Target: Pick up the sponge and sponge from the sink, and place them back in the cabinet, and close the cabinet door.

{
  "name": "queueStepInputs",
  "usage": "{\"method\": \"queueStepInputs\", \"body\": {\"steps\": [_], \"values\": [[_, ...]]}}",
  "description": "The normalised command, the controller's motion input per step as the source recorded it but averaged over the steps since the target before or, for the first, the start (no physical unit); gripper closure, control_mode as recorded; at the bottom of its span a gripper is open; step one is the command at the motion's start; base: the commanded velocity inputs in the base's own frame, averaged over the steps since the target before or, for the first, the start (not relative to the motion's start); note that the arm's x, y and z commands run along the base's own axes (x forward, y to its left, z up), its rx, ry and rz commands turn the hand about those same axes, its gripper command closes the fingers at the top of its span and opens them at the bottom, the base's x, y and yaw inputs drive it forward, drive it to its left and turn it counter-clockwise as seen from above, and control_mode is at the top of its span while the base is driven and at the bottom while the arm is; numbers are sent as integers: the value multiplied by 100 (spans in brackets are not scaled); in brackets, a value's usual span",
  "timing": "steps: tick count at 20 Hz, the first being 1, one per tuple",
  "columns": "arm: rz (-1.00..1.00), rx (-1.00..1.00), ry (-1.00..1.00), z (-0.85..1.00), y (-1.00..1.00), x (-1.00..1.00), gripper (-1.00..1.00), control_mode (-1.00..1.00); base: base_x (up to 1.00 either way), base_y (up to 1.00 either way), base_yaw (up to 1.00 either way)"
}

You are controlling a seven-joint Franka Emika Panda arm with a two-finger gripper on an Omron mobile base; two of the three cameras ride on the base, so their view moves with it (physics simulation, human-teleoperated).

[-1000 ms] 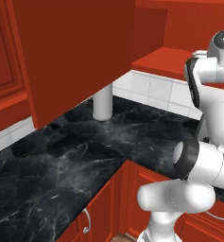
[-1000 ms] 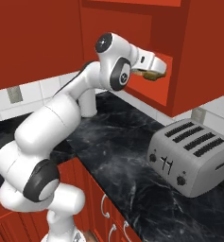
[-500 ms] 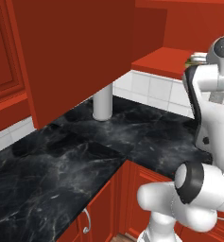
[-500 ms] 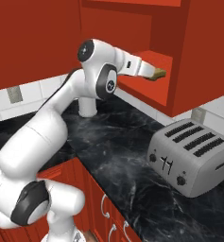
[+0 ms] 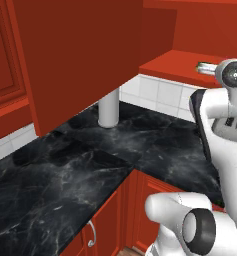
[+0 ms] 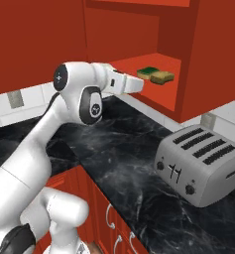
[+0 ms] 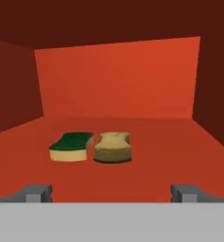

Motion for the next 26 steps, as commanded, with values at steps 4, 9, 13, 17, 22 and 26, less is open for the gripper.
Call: {"method": "queueStepInputs", "body": {"steps": [4, 9, 13, 17, 22, 26], "values": [[0, -5, -20, 8, 42, -53, -100, -100, 0, 0, 0], [0, -4, -18, 17, 38, -45, -100, -100, 0, 0, 0], [0, -3, -14, 21, 34, -34, -100, -100, 0, 0, 0], [0, -1, -9, 17, 36, -34, -100, -100, 0, 0, 0], [0, 0, -4, 11, 37, -38, -100, -100, 0, 0, 0], [0, 0, -2, 6, 37, -42, -100, -100, 0, 0, 0]]}}
